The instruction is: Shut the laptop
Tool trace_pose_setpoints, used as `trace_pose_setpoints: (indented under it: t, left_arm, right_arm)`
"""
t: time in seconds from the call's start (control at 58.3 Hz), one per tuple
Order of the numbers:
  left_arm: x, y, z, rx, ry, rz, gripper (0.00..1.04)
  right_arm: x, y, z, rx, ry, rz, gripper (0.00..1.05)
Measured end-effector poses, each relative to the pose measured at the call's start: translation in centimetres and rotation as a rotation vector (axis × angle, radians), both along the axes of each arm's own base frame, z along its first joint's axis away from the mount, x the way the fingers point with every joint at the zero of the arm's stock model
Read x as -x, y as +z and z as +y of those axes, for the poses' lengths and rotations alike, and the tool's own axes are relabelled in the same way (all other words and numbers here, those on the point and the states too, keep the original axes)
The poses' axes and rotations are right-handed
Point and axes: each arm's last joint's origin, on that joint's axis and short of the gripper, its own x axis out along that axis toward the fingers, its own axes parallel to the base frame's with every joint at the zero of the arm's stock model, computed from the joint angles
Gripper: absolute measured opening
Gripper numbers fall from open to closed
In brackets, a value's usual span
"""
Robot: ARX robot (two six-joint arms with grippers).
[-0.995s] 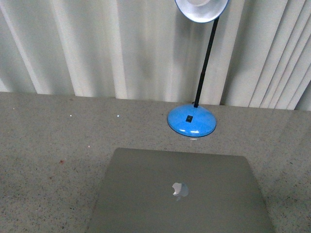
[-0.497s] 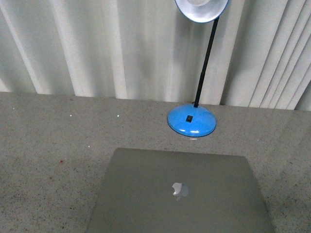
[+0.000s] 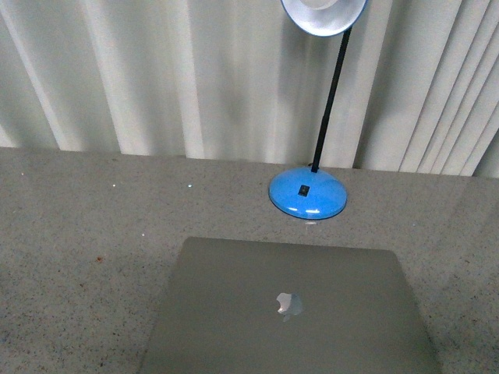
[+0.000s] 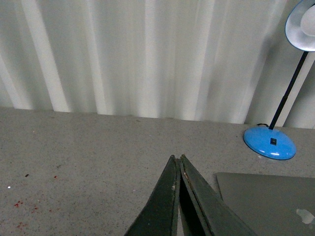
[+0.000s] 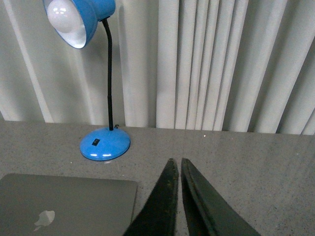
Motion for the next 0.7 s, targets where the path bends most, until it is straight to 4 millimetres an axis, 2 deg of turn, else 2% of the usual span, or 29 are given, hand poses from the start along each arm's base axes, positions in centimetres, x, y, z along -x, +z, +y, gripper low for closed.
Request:
trace_pose_setpoints:
  t: [0.172,0.257,0.48,0.703]
  left_arm:
    - [0.0,0.0,0.0,0.0,0.0,0.0,0.37]
    - [0.0,0.0,0.0,0.0,0.0,0.0,0.58]
    - [0.0,0.0,0.0,-0.001,0.0,0.0,0.99]
    - [0.0,0.0,0.0,-0.002,0.0,0.0,0.98]
  right_arm:
    - [0.0,0.0,0.0,0.0,0.0,0.0,0.38]
    - [0.0,0.0,0.0,0.0,0.0,0.0,0.59]
    - [0.0,0.0,0.0,0.0,0.0,0.0,0.99]
    - [0.0,0.0,0.0,0.0,0.0,0.0,0.97]
